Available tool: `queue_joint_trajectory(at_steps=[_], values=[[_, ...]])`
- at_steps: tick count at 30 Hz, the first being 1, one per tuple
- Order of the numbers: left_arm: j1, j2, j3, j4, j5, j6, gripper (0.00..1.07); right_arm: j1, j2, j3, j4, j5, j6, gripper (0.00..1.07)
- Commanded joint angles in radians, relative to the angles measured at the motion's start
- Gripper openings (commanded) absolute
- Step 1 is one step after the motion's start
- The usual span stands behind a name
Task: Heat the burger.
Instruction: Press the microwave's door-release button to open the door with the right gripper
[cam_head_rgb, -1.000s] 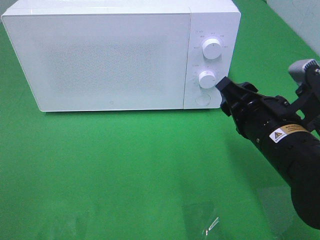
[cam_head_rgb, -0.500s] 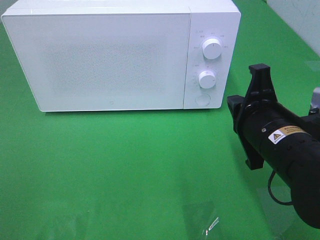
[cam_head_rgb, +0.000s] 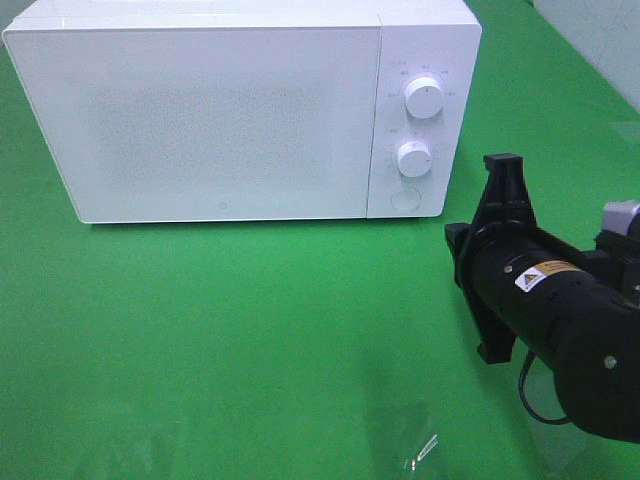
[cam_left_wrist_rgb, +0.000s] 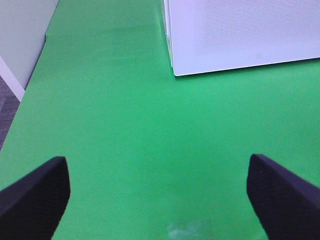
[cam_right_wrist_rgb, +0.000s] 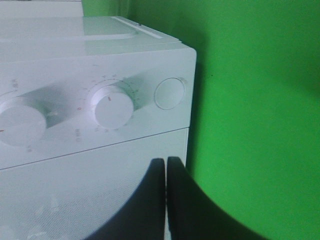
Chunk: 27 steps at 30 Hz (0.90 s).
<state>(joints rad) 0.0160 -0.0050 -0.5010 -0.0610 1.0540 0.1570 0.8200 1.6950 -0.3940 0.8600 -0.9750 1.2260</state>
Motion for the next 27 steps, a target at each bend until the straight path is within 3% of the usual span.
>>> queue_joint_trajectory(at_steps=[1, 17, 27], values=[[0.004, -0.018, 0.001, -0.002, -0.014, -0.006, 0.88, -0.033, 0.066, -0.047, -0.041, 0.019, 0.046, 0.0], [0.004, -0.018, 0.001, -0.002, -0.014, -0.006, 0.88, -0.198, 0.193, -0.23, -0.222, 0.147, 0.059, 0.0], [0.004, -0.018, 0.001, -0.002, -0.014, -0.006, 0.88, -0.252, 0.249, -0.32, -0.271, 0.189, 0.069, 0.0]])
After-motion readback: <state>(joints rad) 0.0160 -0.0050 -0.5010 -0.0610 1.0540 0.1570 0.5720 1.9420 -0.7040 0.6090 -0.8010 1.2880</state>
